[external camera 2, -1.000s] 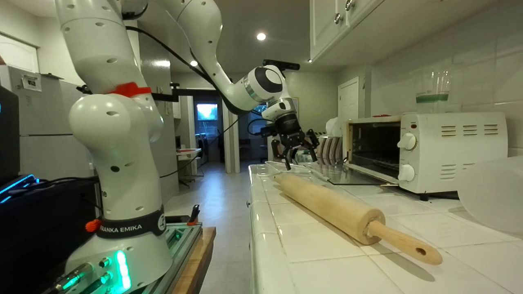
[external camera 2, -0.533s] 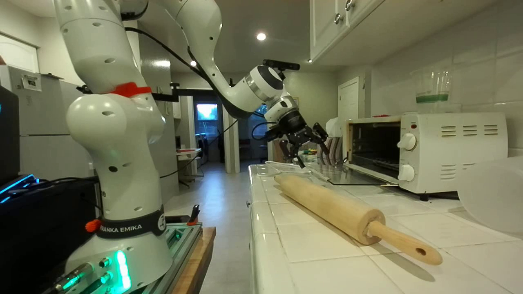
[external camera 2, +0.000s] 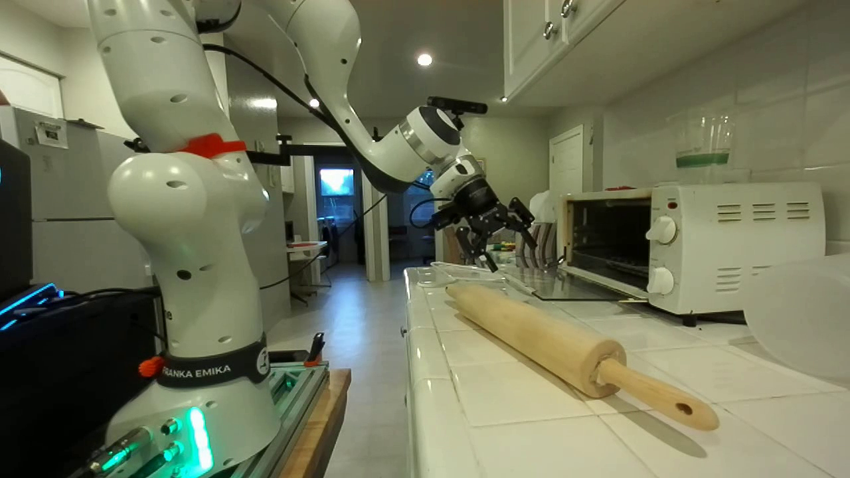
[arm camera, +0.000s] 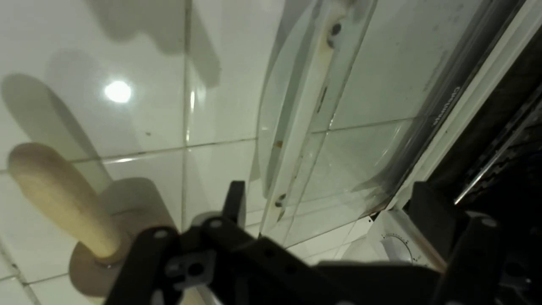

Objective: Close the door of the oven

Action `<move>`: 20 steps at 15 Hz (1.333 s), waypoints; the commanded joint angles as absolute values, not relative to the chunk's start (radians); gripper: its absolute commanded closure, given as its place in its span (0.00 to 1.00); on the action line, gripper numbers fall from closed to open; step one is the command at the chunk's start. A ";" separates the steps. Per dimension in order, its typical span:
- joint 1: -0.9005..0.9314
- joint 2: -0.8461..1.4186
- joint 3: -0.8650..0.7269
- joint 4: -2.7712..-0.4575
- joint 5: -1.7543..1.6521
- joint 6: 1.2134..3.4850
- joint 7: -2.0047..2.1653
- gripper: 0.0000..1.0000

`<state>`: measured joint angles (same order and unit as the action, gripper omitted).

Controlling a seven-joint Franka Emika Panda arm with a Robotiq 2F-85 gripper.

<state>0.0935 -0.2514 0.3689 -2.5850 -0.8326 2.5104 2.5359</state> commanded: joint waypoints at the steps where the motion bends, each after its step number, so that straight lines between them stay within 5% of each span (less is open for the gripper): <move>1: 0.097 -0.239 0.367 -2.574 -0.925 2.534 2.661 0.00; 20: -0.073 -0.213 0.495 -2.571 -0.971 2.715 2.752 0.00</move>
<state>-0.0517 -0.2378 0.4760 -2.5770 -0.9726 2.6713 2.7132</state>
